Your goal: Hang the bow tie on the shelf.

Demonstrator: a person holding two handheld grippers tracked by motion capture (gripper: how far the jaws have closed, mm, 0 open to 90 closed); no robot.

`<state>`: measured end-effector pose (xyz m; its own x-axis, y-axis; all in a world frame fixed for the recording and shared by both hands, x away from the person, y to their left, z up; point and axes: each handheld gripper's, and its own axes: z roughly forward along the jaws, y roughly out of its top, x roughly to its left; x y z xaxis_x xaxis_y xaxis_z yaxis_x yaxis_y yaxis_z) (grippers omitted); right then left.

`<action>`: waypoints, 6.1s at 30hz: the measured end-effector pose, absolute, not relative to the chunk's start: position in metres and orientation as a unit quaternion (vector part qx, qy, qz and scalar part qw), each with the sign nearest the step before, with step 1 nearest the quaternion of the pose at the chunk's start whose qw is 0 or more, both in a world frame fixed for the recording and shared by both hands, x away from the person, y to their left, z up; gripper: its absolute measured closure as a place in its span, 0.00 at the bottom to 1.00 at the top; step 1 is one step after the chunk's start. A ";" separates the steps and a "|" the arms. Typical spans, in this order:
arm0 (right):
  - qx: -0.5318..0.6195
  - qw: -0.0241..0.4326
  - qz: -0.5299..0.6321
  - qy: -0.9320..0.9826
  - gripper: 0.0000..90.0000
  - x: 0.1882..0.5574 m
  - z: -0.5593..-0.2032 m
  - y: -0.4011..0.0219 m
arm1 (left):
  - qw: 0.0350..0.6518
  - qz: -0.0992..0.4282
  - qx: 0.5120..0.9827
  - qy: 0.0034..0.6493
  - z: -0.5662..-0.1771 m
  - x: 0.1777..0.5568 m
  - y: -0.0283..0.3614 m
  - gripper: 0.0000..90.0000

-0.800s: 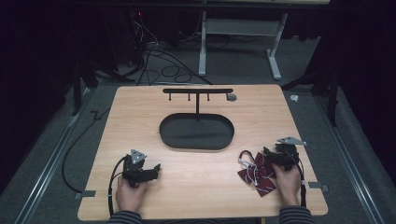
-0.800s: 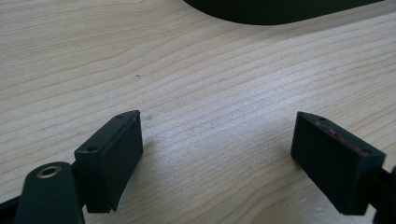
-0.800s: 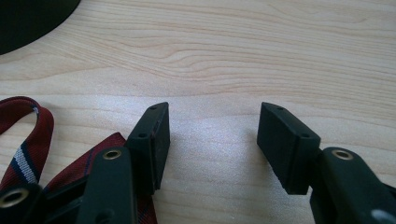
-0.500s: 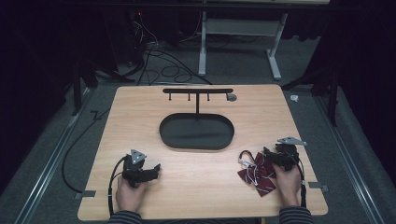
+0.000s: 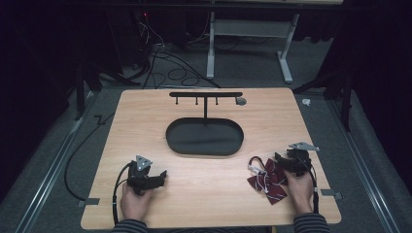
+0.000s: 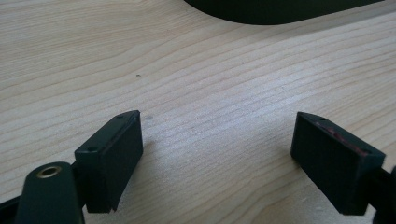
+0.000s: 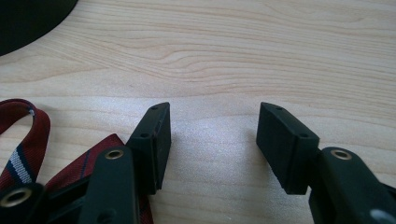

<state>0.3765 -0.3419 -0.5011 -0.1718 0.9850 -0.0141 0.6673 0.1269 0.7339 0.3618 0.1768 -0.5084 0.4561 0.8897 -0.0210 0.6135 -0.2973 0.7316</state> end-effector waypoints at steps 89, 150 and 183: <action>0.492 0.177 0.299 0.798 1.00 0.382 -0.490 -0.282 | 0.346 0.199 0.780 0.481 -0.508 0.362 0.177 0.19; 0.393 0.256 0.425 0.774 1.00 0.364 -0.368 -0.255 | 0.346 0.199 0.780 0.481 -0.508 0.362 0.177 0.19; 0.378 0.228 0.438 0.783 1.00 0.403 -0.357 -0.215 | 0.346 0.199 0.781 0.481 -0.508 0.362 0.177 0.19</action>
<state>0.4027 -0.2146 -0.3570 -0.6099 0.7920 -0.0258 0.3920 0.3298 0.8589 0.3619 0.1773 -0.5082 0.4587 0.8883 -0.0222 0.6134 -0.2984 0.7312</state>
